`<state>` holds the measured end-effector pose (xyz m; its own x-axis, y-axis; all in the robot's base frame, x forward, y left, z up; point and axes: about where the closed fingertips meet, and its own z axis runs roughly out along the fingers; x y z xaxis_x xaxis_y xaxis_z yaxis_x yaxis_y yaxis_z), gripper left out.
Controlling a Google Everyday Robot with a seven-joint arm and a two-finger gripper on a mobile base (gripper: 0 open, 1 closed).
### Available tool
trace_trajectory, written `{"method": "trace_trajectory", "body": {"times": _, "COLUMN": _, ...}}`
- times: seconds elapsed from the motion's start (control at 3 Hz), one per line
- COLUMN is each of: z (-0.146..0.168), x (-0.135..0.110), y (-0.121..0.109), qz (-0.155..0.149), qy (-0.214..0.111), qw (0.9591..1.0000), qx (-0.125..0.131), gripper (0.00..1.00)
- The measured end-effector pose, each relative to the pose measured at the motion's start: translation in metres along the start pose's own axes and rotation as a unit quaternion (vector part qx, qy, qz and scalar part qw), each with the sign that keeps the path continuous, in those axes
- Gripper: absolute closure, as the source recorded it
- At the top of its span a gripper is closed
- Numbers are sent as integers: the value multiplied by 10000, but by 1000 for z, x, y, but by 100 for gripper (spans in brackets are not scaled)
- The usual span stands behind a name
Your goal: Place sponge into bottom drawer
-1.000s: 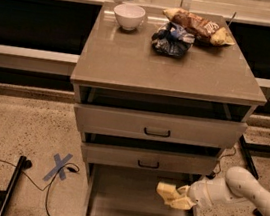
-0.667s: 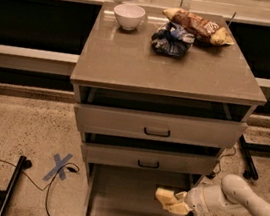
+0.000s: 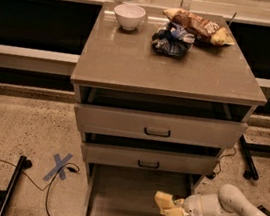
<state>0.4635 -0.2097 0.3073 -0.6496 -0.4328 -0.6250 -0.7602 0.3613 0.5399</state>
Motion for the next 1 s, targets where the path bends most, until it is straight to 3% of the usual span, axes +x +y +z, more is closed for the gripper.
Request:
{"method": "trace_trajectory", "body": {"times": 0.33, "z": 17, "x": -7, "y": -13, "qz": -89, "qy": -85, "qw": 9999, "qx": 98, "gripper": 100}}
{"method": "trace_trajectory", "body": {"times": 0.67, "z": 38, "x": -15, "y": -42, "qz": -50, "qy": -521, "qw": 9976, "qx": 445, "gripper": 100}}
{"method": "trace_trajectory", "body": {"times": 1.0, "z": 55, "x": -19, "y": -65, "qz": -116, "qy": -762, "qw": 9954, "qx": 576, "gripper": 100}}
